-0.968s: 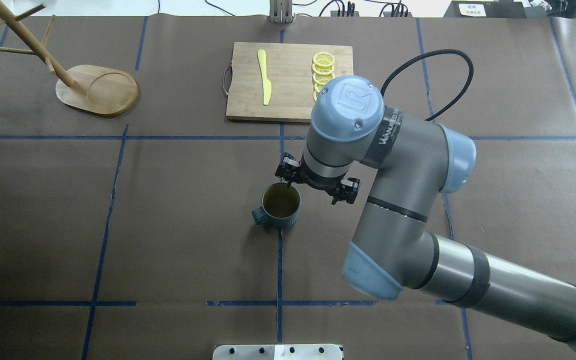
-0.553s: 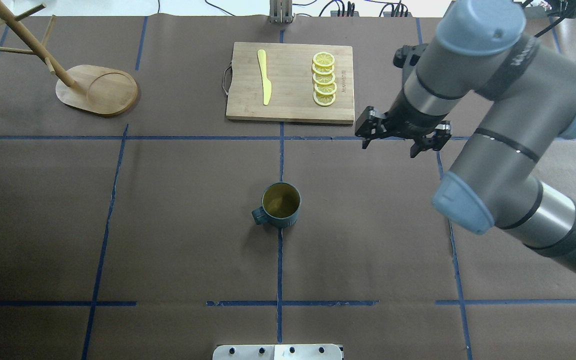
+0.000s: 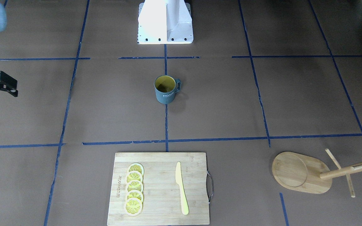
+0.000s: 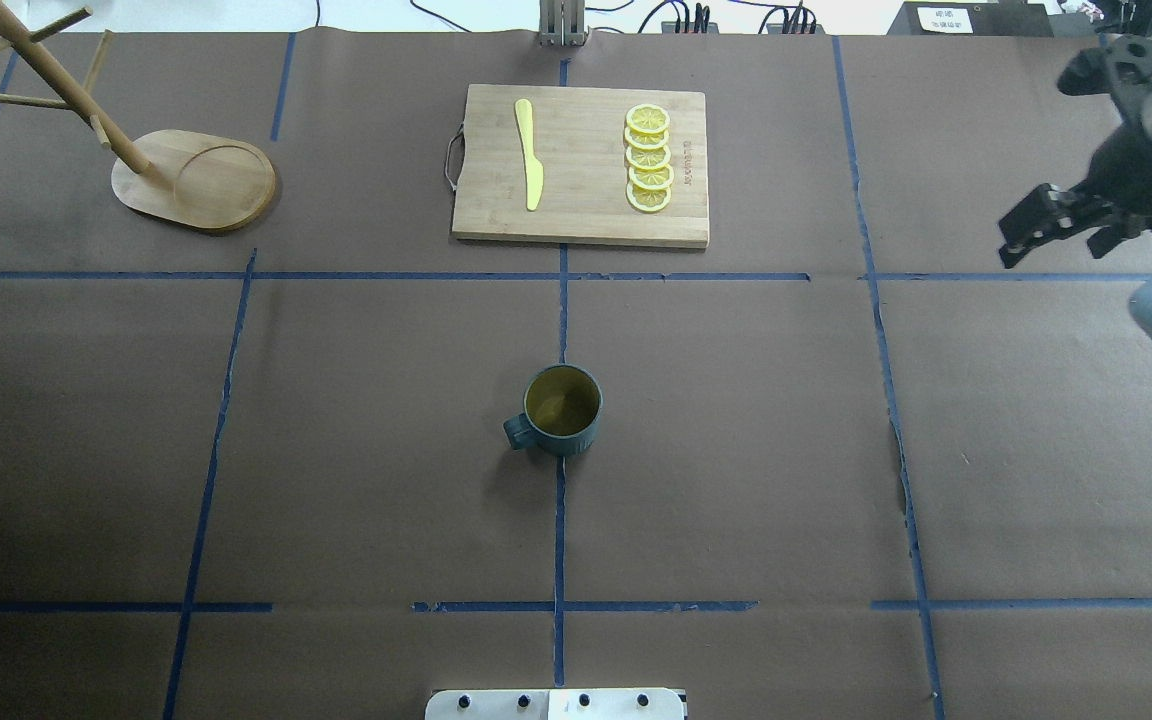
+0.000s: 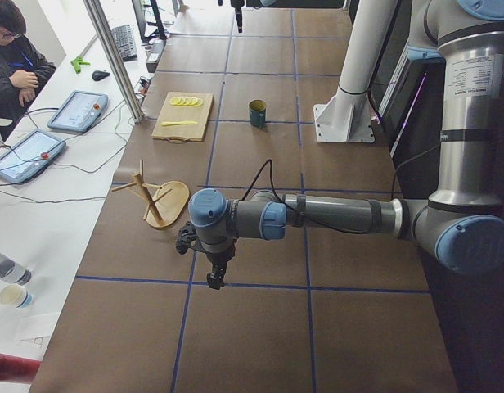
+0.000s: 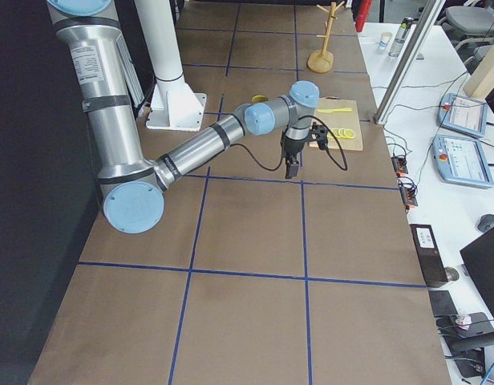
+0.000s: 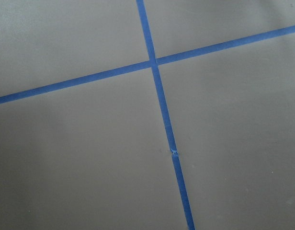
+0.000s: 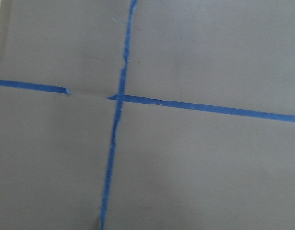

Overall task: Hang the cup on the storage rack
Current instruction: 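Release the mug upright and withdraw the right arm out of view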

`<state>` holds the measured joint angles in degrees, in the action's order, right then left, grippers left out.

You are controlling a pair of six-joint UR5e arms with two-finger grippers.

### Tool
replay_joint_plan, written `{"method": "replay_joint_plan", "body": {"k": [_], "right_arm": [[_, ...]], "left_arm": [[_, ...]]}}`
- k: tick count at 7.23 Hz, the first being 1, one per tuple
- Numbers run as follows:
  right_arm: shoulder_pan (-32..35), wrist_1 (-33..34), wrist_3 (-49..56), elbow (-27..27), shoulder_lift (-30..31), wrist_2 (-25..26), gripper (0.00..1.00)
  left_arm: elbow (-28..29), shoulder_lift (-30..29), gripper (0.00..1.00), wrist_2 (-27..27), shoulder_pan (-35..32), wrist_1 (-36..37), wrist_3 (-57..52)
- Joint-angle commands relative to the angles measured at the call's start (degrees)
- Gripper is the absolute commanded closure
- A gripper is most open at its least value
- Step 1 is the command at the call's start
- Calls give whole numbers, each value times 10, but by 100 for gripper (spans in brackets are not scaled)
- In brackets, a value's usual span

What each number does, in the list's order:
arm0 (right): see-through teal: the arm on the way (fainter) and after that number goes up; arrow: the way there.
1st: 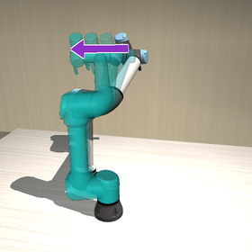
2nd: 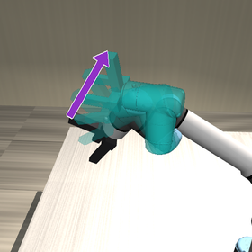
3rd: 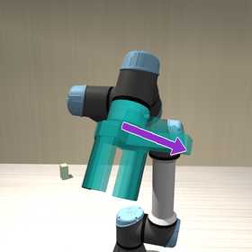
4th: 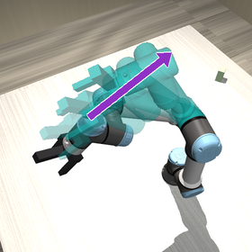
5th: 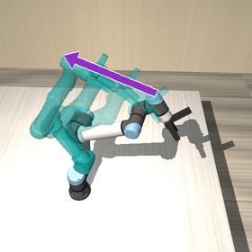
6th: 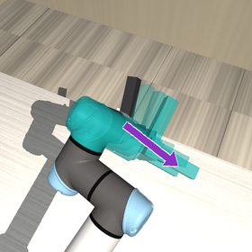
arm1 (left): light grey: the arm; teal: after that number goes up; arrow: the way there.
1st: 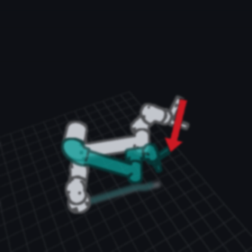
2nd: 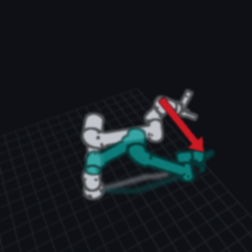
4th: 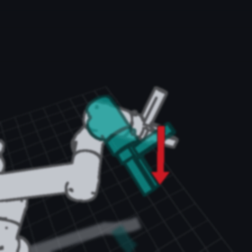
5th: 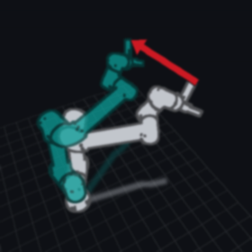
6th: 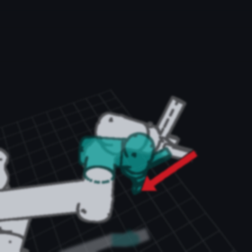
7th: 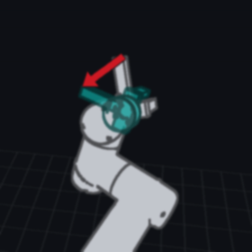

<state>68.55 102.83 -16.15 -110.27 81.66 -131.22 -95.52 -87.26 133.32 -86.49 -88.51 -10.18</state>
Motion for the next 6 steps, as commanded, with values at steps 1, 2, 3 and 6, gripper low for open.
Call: {"method": "replay_joint_plan", "body": {"k": [1,2,3,6], "right_arm": [[91,-4,192,1,112,-3,0],[123,-11,244,2,153,-2,0],[160,-12,275,1,194,-1,1],[229,-13,285,-5,258,1,1]], "left_arm": [[-10,-1,0,1,1,-4,1],[-9,-2,0,2,1,-39,2],[-7,-1,0,2,1,-83,3],[-10,9,0,3,0,-130,-4]]}}
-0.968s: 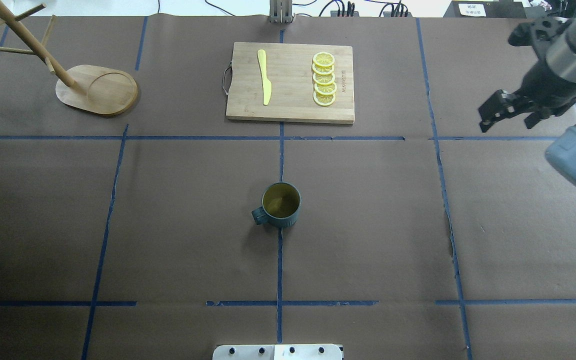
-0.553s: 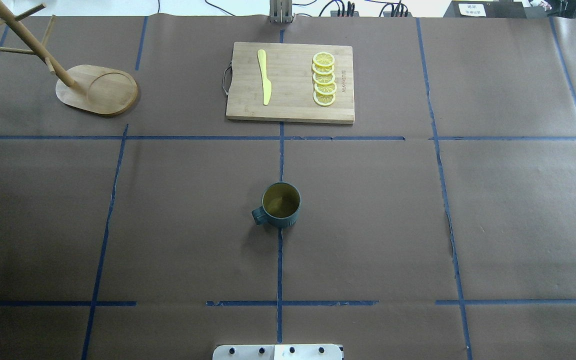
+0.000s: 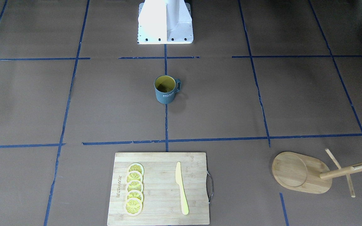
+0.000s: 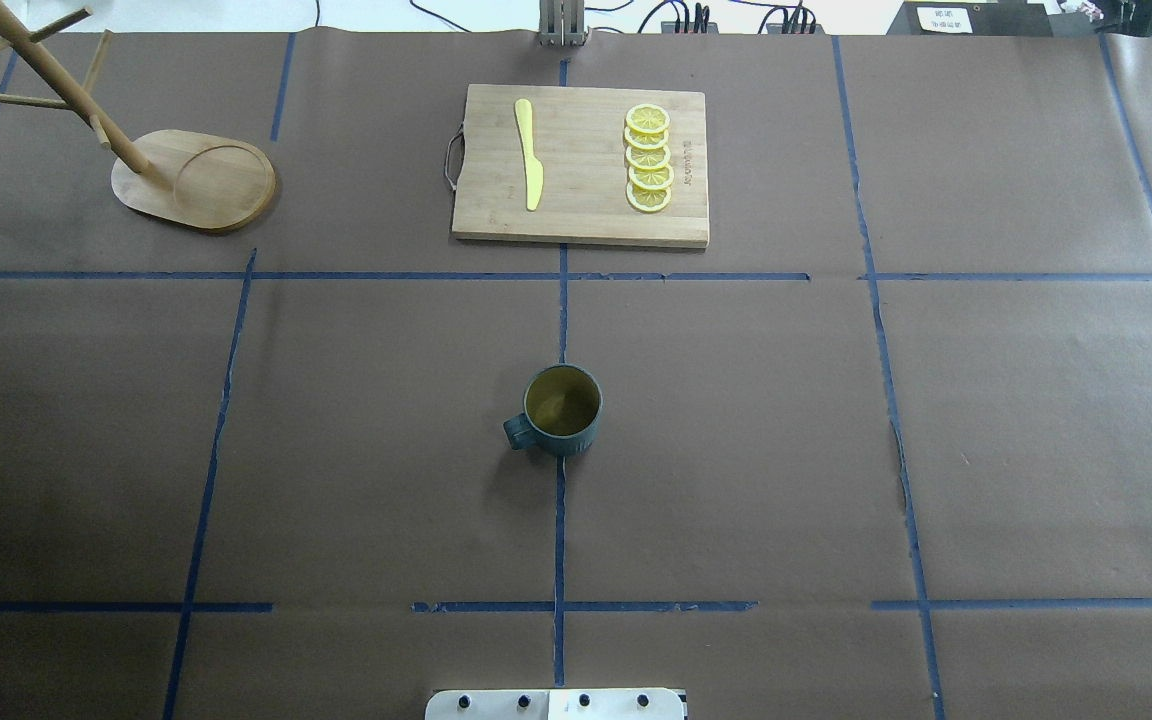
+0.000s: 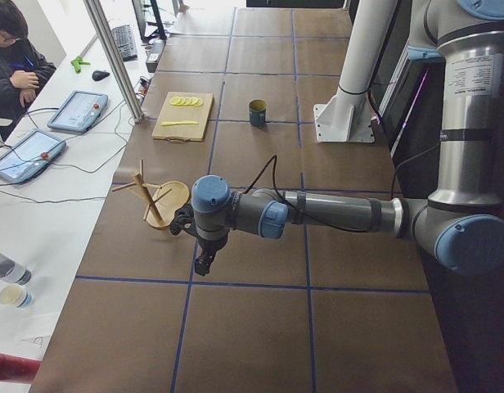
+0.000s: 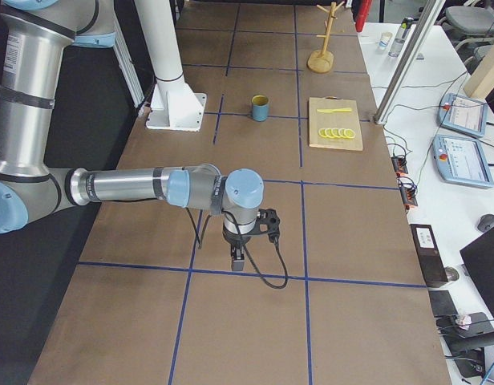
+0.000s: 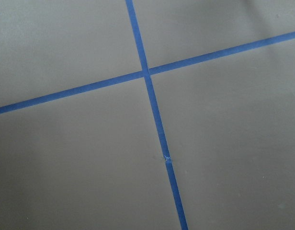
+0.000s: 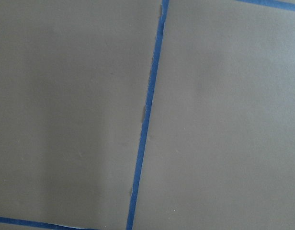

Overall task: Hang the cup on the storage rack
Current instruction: 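Release the mug upright and withdraw the right arm out of view, then move the left gripper to the teal mug's handle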

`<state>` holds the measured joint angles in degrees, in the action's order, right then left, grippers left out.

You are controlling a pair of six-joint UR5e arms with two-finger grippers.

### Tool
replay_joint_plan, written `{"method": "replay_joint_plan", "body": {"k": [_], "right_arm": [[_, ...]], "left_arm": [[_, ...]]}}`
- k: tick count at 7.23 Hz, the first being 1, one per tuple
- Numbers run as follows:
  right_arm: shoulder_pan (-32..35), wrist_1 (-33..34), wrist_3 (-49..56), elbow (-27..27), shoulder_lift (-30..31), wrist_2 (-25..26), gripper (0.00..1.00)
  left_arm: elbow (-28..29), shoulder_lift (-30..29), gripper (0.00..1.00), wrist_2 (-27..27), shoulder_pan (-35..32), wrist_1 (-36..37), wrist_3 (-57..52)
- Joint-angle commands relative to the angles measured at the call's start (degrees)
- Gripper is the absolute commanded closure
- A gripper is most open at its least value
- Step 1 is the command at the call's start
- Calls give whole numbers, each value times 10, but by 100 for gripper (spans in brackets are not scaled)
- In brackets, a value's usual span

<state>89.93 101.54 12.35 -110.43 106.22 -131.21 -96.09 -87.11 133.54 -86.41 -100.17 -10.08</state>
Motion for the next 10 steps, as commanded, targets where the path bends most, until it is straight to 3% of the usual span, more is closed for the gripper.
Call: {"method": "replay_joint_plan", "body": {"k": [1,3,5,7,8,10], "right_arm": [[15,0,-1,-1,8,1,0],[9,-1,-18,-2,-11,0,0],[-5,-12,-20,-1,-11,0,0],[-10,-29,-39,-1,-11,0,0],[-10,-29,-39,-1,-11,0,0],[-10,-29,-39,-1,-11,0,0]], "left_arm": [[0,16,0,2,-1,-37,1],[4,14,0,50,5,-124,1],[-11,-7,0,65,120,-247,27],[-9,-16,0,57,213,-402,170],[-9,-33,0,19,257,-487,275],[-10,-42,0,-163,397,-585,354]]}}
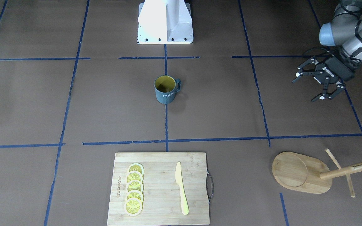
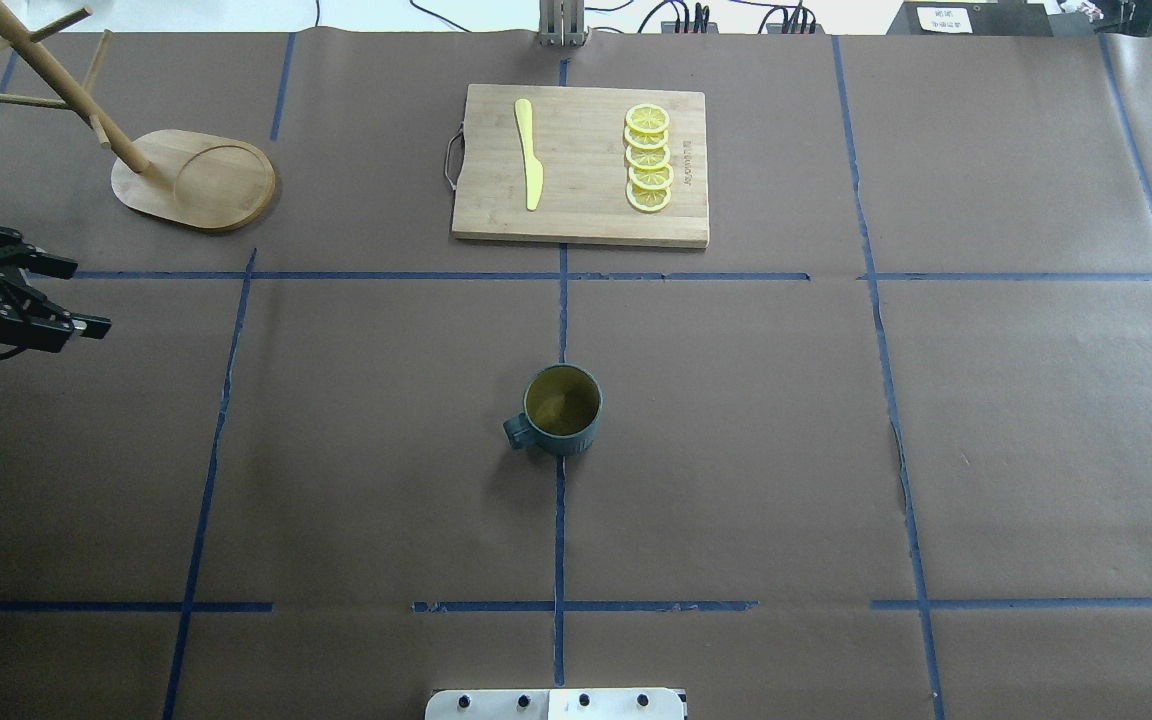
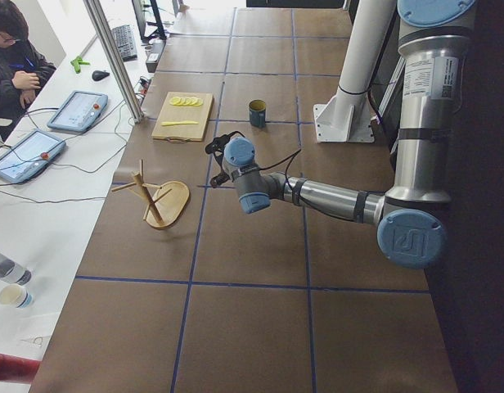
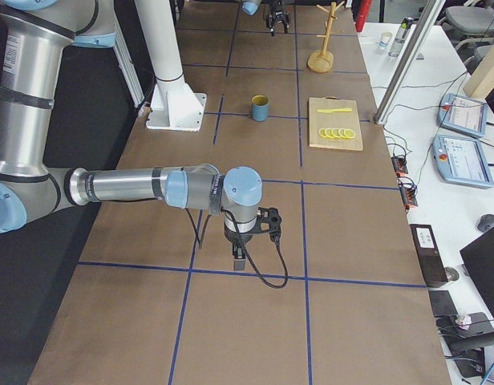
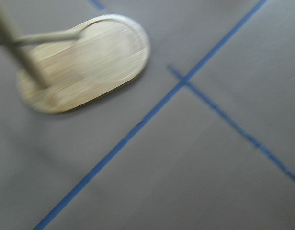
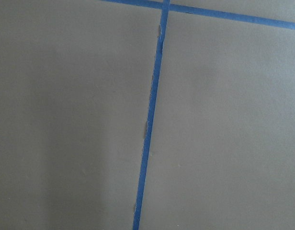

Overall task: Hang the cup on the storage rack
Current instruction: 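Move the left gripper to the teal mug's handle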

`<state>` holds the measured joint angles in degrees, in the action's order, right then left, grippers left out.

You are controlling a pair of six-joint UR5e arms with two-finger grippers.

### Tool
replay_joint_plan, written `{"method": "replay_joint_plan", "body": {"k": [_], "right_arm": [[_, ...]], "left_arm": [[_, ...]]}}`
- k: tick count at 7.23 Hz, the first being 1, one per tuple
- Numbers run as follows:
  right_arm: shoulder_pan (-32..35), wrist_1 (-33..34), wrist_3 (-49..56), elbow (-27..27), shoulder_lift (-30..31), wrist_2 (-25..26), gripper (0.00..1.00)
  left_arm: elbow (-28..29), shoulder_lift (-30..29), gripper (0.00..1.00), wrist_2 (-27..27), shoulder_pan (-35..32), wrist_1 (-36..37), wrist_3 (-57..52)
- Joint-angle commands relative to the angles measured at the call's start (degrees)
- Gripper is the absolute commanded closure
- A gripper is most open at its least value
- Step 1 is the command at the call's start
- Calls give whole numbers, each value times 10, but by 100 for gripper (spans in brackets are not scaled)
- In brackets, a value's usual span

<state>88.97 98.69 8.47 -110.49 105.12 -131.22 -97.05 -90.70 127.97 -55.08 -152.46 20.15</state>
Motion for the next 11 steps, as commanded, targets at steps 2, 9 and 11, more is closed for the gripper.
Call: {"method": "replay_joint_plan", "body": {"k": [2,9,11], "right_arm": [[0,-1,0,1,0,0,0],[0,0,-1,2,-1,0,0],[0,0,0,2,-1,0,0]], "left_arm": [[5,-44,0,-274,215,-92,60],[131,-234,0,-388,366,-91,57],[142,-253,1,-388,375,-91,57]]}}
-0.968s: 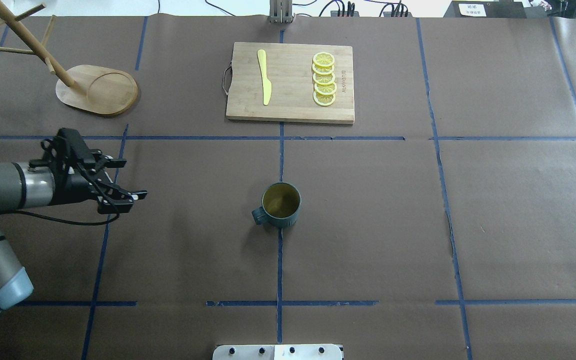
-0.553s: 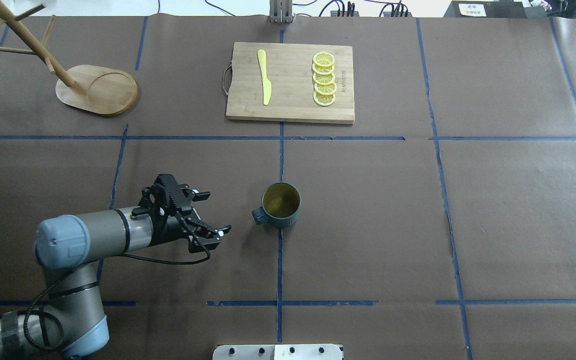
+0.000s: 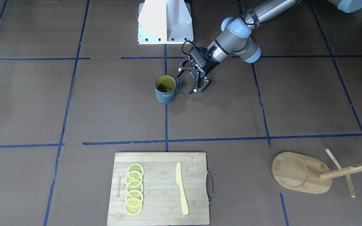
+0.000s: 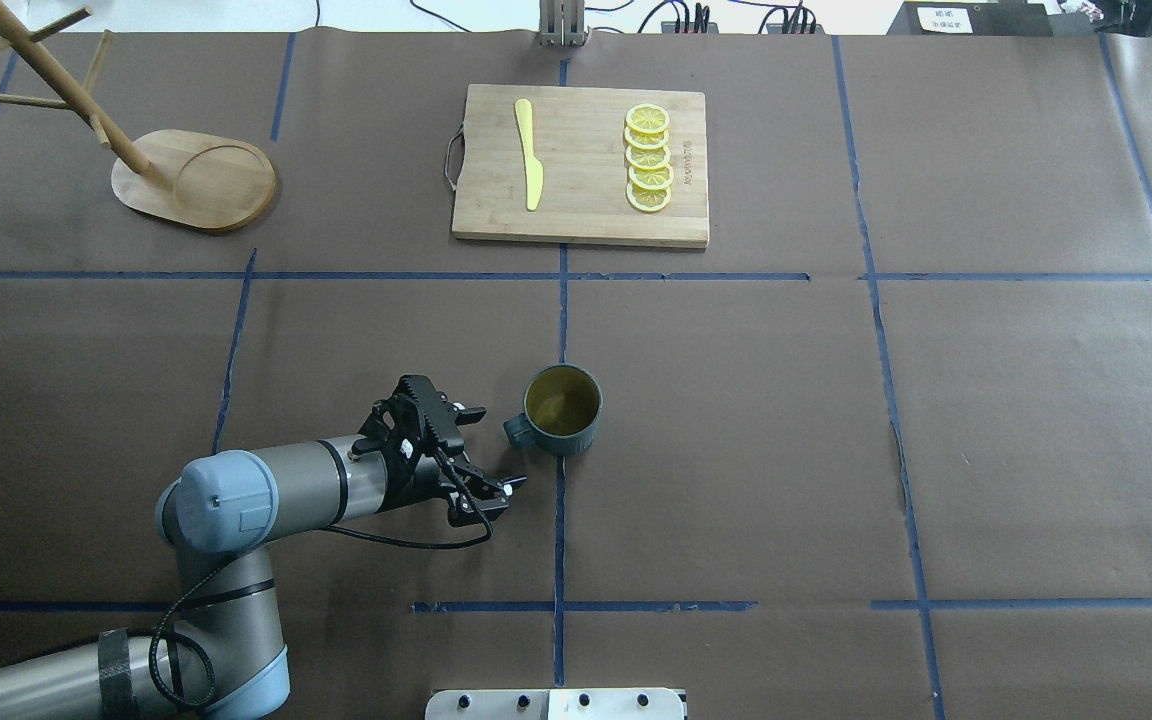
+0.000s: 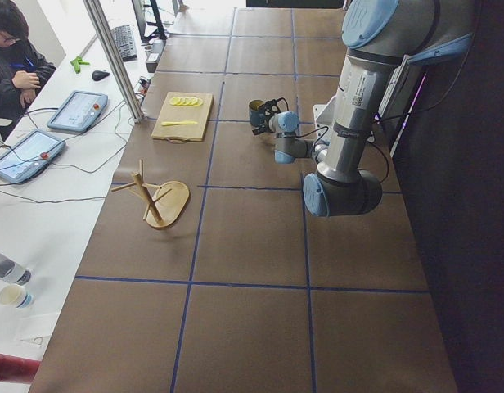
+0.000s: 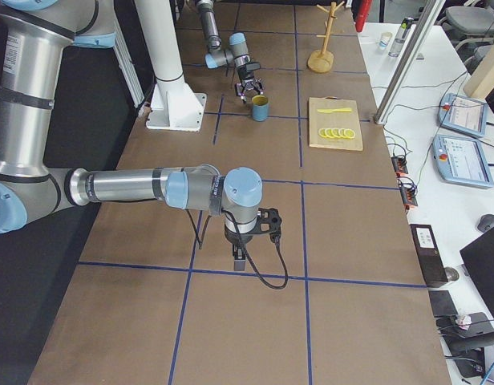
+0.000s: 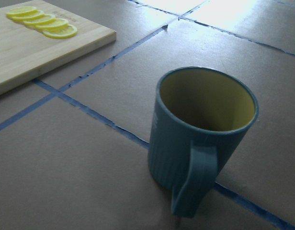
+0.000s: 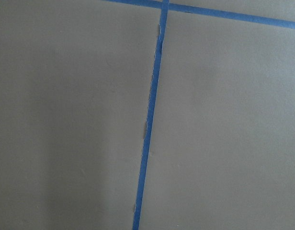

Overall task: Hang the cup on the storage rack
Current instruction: 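Move the left gripper to the teal mug's handle, then close the left gripper on the mug handle and lift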

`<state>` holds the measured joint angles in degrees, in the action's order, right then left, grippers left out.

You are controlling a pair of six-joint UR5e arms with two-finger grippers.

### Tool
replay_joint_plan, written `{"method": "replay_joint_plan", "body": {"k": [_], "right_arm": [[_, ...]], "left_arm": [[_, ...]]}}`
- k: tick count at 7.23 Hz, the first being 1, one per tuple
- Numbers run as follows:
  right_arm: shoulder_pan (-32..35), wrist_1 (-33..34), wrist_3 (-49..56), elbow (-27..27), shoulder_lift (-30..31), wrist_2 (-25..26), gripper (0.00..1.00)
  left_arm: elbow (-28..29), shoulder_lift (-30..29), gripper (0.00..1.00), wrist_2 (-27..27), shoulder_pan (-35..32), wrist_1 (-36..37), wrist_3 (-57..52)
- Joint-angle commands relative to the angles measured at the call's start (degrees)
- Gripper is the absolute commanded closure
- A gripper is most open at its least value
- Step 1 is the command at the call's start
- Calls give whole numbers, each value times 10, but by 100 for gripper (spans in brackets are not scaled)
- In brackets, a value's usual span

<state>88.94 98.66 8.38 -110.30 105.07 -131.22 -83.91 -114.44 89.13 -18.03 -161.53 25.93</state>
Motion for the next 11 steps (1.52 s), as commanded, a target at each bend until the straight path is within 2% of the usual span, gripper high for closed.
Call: {"method": "replay_joint_plan", "body": {"k": [1,4,5,7,8,9,11], "right_arm": [[0,0,1,0,0,0,0],[0,0,1,0,1,0,0],[0,0,1,0,1,0,0],[0,0,1,0,1,0,0],[0,0,1,0,1,0,0],[0,0,1,0,1,0,0],[0,0,1,0,1,0,0]], "left_arm": [[16,-22,1,-1,4,-2,-2],[16,-39,6,-16,4,-1,-3],[16,-39,18,-44,4,2,-7],[16,-36,56,-46,3,7,-6],[16,-34,85,-45,2,6,-5],[15,-33,94,-45,2,-1,-2],[7,-34,100,-44,2,-3,4]]}}
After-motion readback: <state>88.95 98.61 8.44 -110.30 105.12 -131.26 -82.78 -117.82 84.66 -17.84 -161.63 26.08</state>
